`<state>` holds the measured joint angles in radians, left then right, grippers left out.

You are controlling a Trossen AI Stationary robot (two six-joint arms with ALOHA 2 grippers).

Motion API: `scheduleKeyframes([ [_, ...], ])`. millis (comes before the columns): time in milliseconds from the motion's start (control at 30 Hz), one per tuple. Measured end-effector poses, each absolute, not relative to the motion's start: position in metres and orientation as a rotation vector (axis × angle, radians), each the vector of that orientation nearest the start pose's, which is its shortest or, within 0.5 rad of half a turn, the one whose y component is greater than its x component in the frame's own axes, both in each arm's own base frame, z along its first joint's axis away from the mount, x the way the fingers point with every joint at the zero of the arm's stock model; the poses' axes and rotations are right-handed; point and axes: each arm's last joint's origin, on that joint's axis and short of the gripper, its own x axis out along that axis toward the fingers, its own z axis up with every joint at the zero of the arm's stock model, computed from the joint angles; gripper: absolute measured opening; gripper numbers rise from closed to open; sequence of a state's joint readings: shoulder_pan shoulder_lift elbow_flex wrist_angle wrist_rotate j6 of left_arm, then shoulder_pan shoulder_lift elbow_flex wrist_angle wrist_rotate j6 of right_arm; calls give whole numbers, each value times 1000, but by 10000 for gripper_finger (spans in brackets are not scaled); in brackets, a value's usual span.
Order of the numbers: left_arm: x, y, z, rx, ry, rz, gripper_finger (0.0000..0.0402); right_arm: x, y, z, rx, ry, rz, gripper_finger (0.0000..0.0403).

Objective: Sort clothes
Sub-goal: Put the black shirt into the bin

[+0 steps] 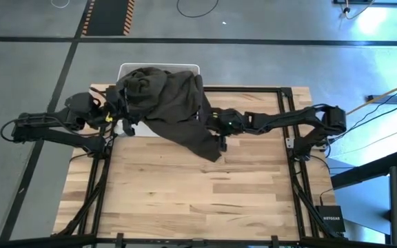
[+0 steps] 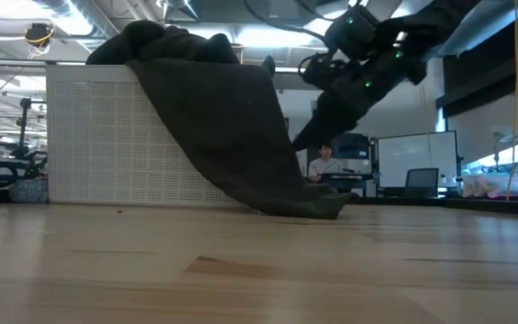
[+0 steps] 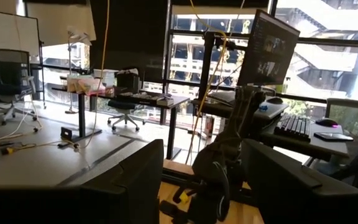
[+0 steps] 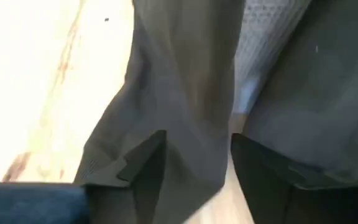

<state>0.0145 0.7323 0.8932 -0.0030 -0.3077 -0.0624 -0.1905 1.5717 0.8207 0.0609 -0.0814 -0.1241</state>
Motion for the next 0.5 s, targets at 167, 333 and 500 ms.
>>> scheduleKeyframes([
  [167, 152, 11, 392, -82, -149, 317, 211, 316, -56, 177, -18, 655, 29, 217],
  [333, 151, 11, 392, -81, -150, 317, 211, 318, -55, 180, -12, 612, 69, 190],
  [500, 151, 11, 392, -70, -150, 318, 211, 332, -58, 175, -24, 508, 48, 127],
])
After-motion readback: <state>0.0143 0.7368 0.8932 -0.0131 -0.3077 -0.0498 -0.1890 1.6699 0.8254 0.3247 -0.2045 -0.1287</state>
